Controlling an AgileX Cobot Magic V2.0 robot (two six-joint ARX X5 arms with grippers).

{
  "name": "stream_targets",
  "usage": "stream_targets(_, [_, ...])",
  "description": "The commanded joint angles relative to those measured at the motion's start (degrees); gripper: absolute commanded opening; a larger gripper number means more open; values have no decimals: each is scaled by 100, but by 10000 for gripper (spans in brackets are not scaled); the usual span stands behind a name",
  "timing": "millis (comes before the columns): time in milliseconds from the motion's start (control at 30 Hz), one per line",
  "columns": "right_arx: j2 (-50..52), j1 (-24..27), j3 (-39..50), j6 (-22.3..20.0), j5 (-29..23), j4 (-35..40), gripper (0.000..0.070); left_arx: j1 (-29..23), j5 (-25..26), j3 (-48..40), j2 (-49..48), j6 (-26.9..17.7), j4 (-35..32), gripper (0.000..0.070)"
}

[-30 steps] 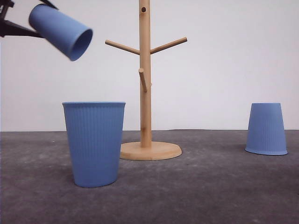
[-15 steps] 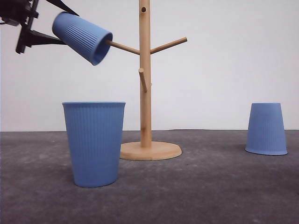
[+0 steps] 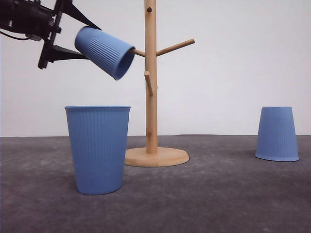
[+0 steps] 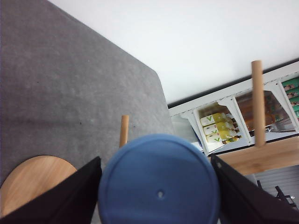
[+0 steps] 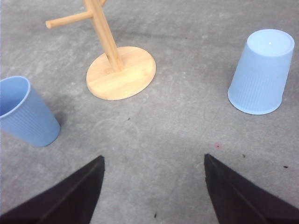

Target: Place three cups

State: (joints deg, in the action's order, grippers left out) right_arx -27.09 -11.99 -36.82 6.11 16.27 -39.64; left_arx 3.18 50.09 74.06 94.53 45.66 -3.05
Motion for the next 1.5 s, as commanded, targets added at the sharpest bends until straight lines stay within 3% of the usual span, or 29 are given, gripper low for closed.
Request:
stream_targets(0, [-15, -26, -90, 85, -18, 61, 427, 46, -50, 142, 91, -130, -146, 339])
stream_targets(367, [-16, -26, -90, 100, -17, 61, 427, 285, -123, 142, 298, -149, -169, 347])
stream_targets(500, [-15, -26, -90, 106, -17, 61, 427, 306, -121, 142, 311, -203, -173, 384])
stream_targets(633, [-15, -26, -90, 124, -17, 61, 427, 294, -73, 142, 311, -209, -175, 477])
stream_targets(733, [-15, -26, -90, 142, -17, 61, 427, 257, 22, 142, 311, -209, -176, 489])
stream_targets(833, [-15, -26, -90, 144, -17, 61, 427, 210, 178, 142, 311, -209, -164, 555])
stream_targets(1133, [-15, -26, -90, 142, -20, 61, 427, 26, 505, 142, 298, -237, -19, 562])
stream_targets(1333, [-15, -26, -90, 142, -20, 60, 427, -132, 464, 142, 29, -1055, 685, 557])
stream_targets(1467, [-15, -26, -90, 142, -19, 61, 427, -254, 173, 142, -355, -1990, 1588, 552])
